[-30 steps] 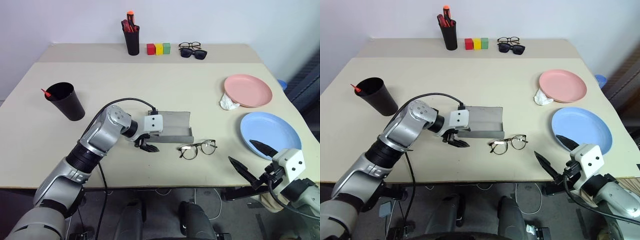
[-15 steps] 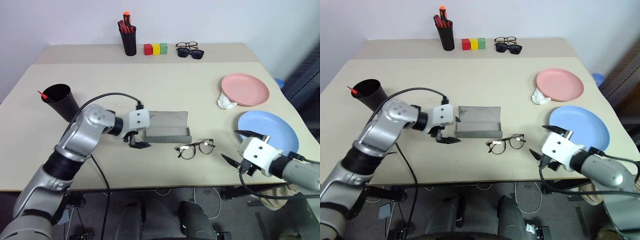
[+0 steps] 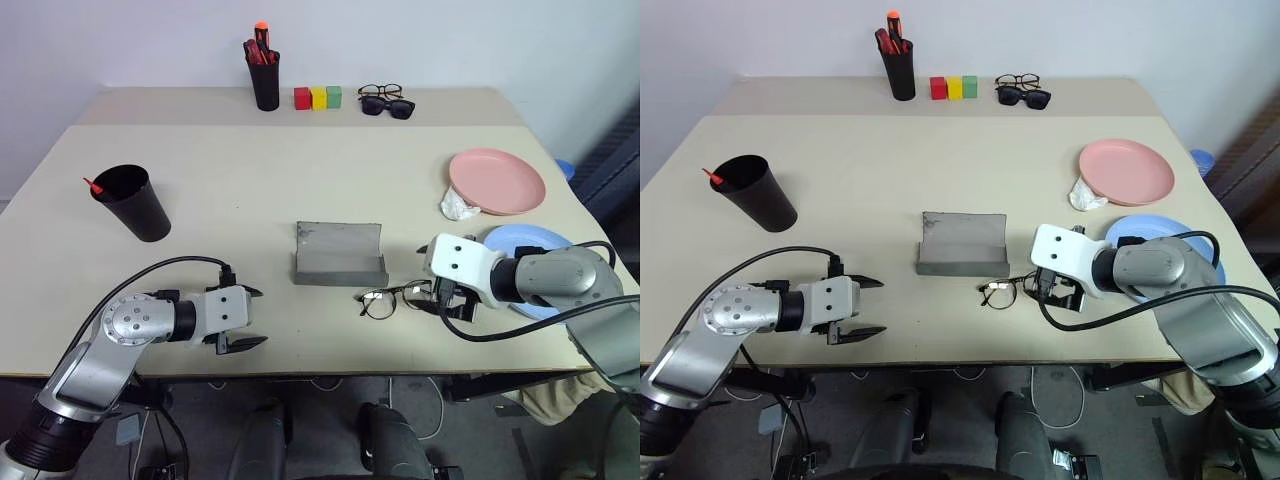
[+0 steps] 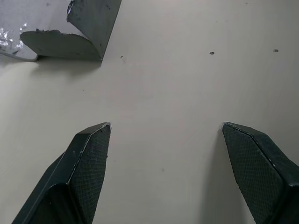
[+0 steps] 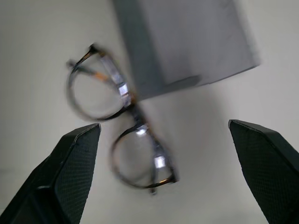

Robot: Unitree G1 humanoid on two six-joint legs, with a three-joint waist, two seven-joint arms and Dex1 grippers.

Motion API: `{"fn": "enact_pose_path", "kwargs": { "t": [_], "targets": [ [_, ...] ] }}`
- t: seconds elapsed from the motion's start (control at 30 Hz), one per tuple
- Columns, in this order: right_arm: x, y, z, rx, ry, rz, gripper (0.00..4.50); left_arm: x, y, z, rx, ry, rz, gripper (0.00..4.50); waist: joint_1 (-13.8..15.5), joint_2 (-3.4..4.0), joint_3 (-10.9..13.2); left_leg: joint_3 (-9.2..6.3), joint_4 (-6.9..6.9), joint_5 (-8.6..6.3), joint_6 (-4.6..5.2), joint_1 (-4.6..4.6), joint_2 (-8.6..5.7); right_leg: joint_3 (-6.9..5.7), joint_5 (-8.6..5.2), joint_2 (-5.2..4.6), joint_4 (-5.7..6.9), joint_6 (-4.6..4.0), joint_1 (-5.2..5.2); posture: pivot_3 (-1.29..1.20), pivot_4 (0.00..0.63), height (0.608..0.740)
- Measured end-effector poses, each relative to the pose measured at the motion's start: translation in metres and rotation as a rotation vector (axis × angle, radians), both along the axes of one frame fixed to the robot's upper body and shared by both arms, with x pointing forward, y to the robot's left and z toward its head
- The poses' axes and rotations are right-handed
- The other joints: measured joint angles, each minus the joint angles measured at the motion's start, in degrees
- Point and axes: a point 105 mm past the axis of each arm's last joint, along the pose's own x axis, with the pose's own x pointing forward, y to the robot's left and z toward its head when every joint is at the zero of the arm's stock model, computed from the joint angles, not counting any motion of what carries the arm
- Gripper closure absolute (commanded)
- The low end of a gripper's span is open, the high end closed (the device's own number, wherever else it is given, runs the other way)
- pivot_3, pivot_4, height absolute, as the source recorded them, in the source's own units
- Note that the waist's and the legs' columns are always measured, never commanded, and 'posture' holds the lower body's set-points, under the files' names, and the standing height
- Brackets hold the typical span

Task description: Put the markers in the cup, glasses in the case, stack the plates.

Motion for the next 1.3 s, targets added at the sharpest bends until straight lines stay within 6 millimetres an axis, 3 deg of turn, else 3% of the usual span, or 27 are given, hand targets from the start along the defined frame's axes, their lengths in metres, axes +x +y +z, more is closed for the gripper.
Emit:
{"fn": "enact_pose_path", "kwargs": {
  "t": [0.13, 0.3, 0.37, 0.53, 0.7, 0.93, 1.13, 1.23, 1.3],
  "targets": [
    [0.0, 0.003, -0.008, -0.019, 0.057, 0.039, 0.0, -0.008, 0.004, -0.002, -0.005, -0.05, 0.026, 0.61, -0.39, 0.1, -0.06, 0.01, -0.05, 0.0, 0.0, 0.05, 0.02, 0.0, 0.0, 0.02, 0.04, 0.0, -0.03, 0.0, 0.15, 0.74],
    [0.006, 0.012, -0.01, -0.016, 0.072, 0.075, 0.0, -0.017, -0.002, -0.002, -0.186, -0.134, 0.056, 0.61, -0.54, 0.06, -0.02, 0.04, -0.01, 0.0, 0.0, 0.03, 0.04, 0.0, 0.01, 0.0, 0.06, -0.01, -0.05, 0.0, 0.15, 0.74],
    [0.008, 0.017, -0.008, -0.014, 0.069, 0.093, 0.0, -0.021, 0.004, -0.007, -0.189, -0.126, 0.081, 0.61, -0.73, 0.08, -0.03, 0.04, -0.03, 0.0, 0.0, 0.03, 0.03, 0.0, 0.01, 0.01, 0.08, -0.01, -0.07, 0.0, 0.15, 0.74],
    [0.015, 0.024, -0.015, -0.017, 0.087, 0.116, 0.0, -0.042, 0.015, -0.019, -0.294, 0.119, -0.044, 0.61, -1.22, 0.1, -0.03, 0.07, -0.02, -0.09, -0.16, 0.02, 0.03, 0.0, 0.01, -0.01, 0.04, -0.02, -0.18, 0.0, 0.15, 0.74],
    [0.021, 0.024, -0.022, -0.036, 0.096, 0.127, 0.0, -0.035, 0.029, -0.007, -0.407, 0.187, -0.109, 0.61, -1.26, 0.1, -0.03, 0.09, -0.03, -0.03, -0.05, -0.03, 0.03, 0.0, 0.01, -0.01, 0.04, -0.02, -0.14, 0.0, 0.15, 0.74],
    [0.027, 0.019, -0.027, -0.051, 0.092, 0.124, 0.0, -0.032, 0.025, 0.01, -0.483, 0.253, -0.192, 0.61, -1.34, 0.1, -0.03, 0.09, -0.03, 0.0, -0.01, -0.01, 0.03, -0.01, 0.02, 0.01, 0.11, -0.02, -0.14, 0.0, 0.15, 0.74],
    [0.026, 0.02, -0.027, -0.056, 0.087, 0.145, 0.0, -0.03, 0.023, 0.013, -0.489, 0.244, -0.206, 0.61, -1.33, 0.1, -0.03, 0.09, -0.03, 0.0, 0.0, -0.02, 0.03, 0.0, 0.02, 0.01, 0.11, -0.02, -0.14, 0.0, 0.15, 0.74],
    [0.026, 0.02, -0.027, -0.057, 0.089, 0.15, 0.82, -0.03, 0.021, 0.012, -0.497, 0.243, -0.209, 0.54, -1.3, 0.1, -0.03, 0.09, -0.03, 0.0, 0.0, -0.02, 0.04, 0.0, 0.02, 0.01, 0.11, -0.02, -0.14, 0.0, 0.15, 0.74],
    [0.026, 0.02, -0.026, -0.059, 0.088, 0.152, 1.78, -0.03, 0.02, 0.011, -0.5, 0.241, -0.209, 0.54, -1.31, 0.1, -0.03, 0.09, -0.03, 0.0, 0.0, -0.02, 0.03, 0.0, 0.02, 0.01, 0.11, -0.02, -0.14, 0.0, 0.15, 0.74]
  ]
}}
